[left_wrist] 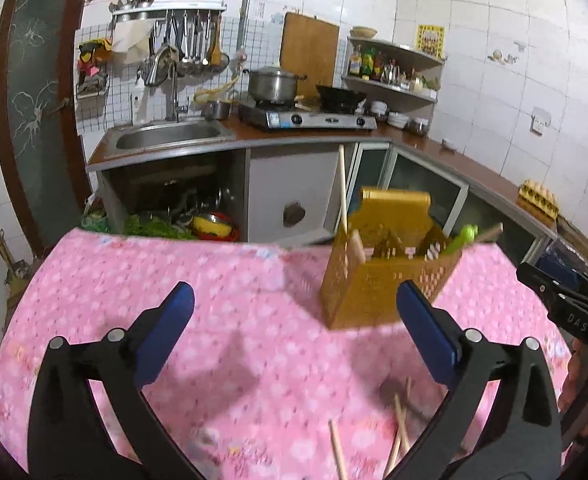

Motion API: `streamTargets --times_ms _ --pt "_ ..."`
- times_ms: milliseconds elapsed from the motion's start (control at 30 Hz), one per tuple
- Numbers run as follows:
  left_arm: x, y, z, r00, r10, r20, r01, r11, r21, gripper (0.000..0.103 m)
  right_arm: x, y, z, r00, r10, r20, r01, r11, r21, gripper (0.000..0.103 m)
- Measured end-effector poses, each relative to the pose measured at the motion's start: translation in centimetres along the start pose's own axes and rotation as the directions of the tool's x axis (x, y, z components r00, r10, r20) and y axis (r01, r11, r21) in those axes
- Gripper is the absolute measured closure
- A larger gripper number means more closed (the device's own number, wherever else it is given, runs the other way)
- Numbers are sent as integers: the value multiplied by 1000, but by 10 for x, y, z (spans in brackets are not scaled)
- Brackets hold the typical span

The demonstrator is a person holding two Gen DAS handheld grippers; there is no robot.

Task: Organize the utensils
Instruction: 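Open both tools to drop the chopstick and frog utensil into the holder, then close the left tool on a chopstick while the right tool grasps another chopstick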

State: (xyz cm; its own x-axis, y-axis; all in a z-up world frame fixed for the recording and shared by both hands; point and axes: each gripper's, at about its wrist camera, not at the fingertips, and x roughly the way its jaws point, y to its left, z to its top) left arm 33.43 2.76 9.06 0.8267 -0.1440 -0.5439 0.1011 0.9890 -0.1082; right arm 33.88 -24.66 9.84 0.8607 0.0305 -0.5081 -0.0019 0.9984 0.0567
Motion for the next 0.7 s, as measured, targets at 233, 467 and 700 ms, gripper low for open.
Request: streamTargets --times_ms 233,467,700 --pt "-3 -1 -37 998 -5 -60 5 1000 -1 5 0 -2 -42 998 -22 -57 24 999 32 30" --pt "17 -10 -74 990 5 -143 2 999 50 5 18 2 -80 990 -45 -135 48 999 15 30" --pt "45 -20 -106 970 6 -245 12 997 70 5 38 8 -111 977 -61 -206 60 998 -12 30"
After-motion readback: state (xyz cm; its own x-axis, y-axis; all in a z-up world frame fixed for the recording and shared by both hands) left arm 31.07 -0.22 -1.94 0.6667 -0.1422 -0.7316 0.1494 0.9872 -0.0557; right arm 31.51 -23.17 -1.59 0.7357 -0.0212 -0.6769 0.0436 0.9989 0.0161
